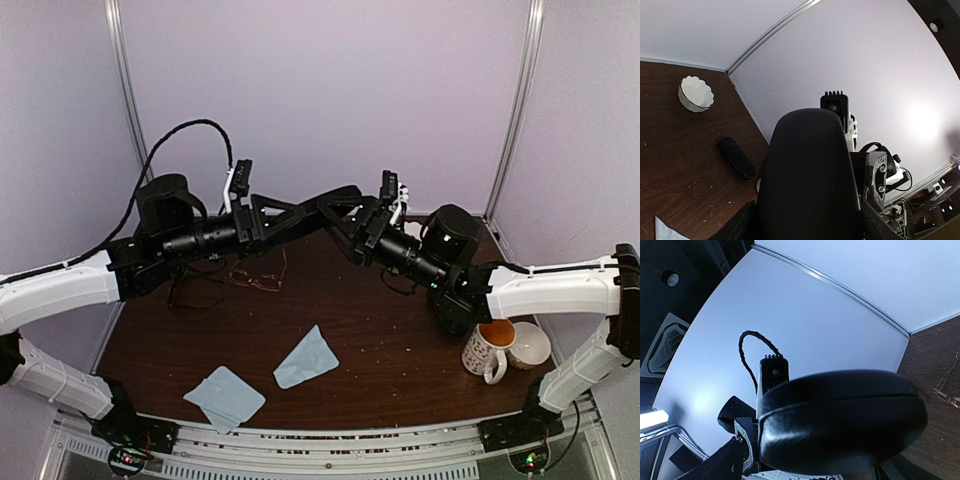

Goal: Organize the sunglasses
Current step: Pass from the left arm to the right

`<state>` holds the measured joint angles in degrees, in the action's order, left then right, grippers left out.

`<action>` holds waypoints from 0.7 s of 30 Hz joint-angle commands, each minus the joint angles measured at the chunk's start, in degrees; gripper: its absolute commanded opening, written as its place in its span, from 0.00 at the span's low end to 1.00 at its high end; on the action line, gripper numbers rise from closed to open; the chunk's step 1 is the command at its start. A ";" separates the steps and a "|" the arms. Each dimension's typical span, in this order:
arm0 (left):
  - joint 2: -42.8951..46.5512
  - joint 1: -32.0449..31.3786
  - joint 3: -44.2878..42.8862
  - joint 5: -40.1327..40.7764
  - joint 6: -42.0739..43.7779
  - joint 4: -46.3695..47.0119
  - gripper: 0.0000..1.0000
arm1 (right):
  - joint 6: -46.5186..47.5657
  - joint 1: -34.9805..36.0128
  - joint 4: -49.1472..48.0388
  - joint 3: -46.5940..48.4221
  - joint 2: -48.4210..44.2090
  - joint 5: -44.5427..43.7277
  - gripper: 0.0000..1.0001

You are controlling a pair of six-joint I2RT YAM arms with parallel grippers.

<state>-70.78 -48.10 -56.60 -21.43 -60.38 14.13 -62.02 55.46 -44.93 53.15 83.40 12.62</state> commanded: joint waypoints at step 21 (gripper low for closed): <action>-0.41 -1.74 -0.90 1.74 1.84 2.11 0.37 | -0.89 -0.62 -3.58 3.17 1.77 2.63 0.73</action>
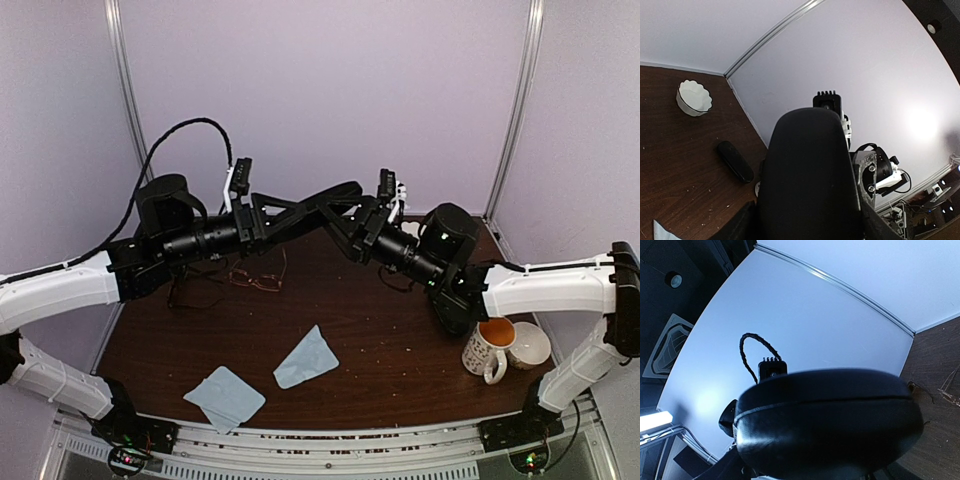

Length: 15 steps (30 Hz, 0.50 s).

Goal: Organize the sunglasses
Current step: Pass from the left arm to the right

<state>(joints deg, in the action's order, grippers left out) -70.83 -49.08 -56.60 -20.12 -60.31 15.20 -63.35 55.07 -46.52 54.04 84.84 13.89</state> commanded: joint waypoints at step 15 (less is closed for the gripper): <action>-0.43 -1.02 -0.19 0.78 2.05 0.75 0.37 | 0.54 -0.23 -1.79 2.82 0.81 2.15 0.69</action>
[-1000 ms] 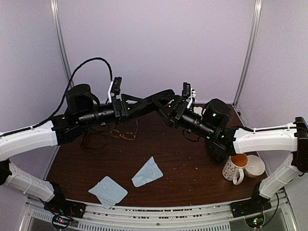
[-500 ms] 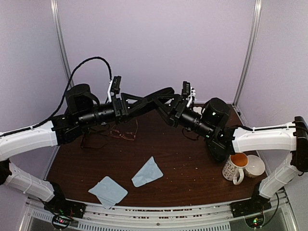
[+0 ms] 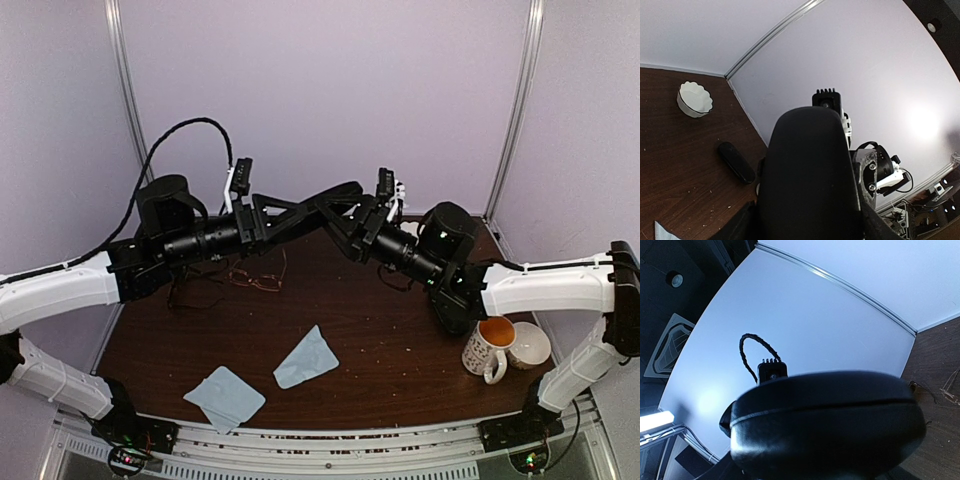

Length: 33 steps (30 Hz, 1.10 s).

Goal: Organize the sunglasses
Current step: Pass from the left arm to the right

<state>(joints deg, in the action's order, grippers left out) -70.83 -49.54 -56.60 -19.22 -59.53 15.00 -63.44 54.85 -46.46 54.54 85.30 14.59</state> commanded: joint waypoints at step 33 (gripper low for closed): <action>5.06 -1.00 2.58 -1.15 22.80 -16.55 0.98 | 29.47 -0.53 34.37 -2.56 -13.49 5.27 0.46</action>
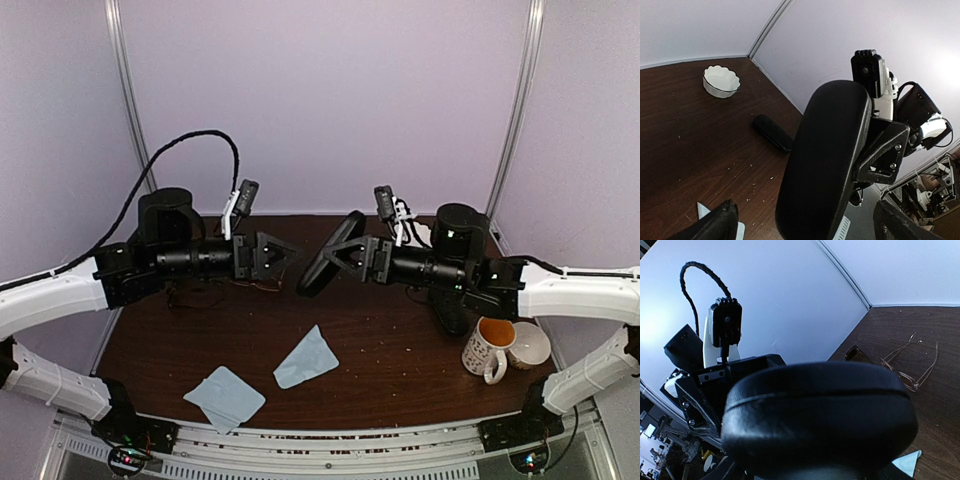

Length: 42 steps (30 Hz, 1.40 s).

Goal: Organize the sunglasses
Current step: Pass from the left arm to the right, then open the sunglasses case.

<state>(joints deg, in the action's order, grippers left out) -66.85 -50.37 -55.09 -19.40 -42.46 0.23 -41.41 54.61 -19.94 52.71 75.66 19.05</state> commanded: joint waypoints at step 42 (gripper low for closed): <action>-13.70 -13.00 -5.64 7.49 16.44 -7.65 0.78 | 9.76 1.71 19.63 -6.89 -6.14 8.30 0.37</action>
<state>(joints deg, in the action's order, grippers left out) -81.43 -63.37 -57.93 -12.86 -26.65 -9.06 -32.71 55.66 -0.34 45.15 69.67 26.17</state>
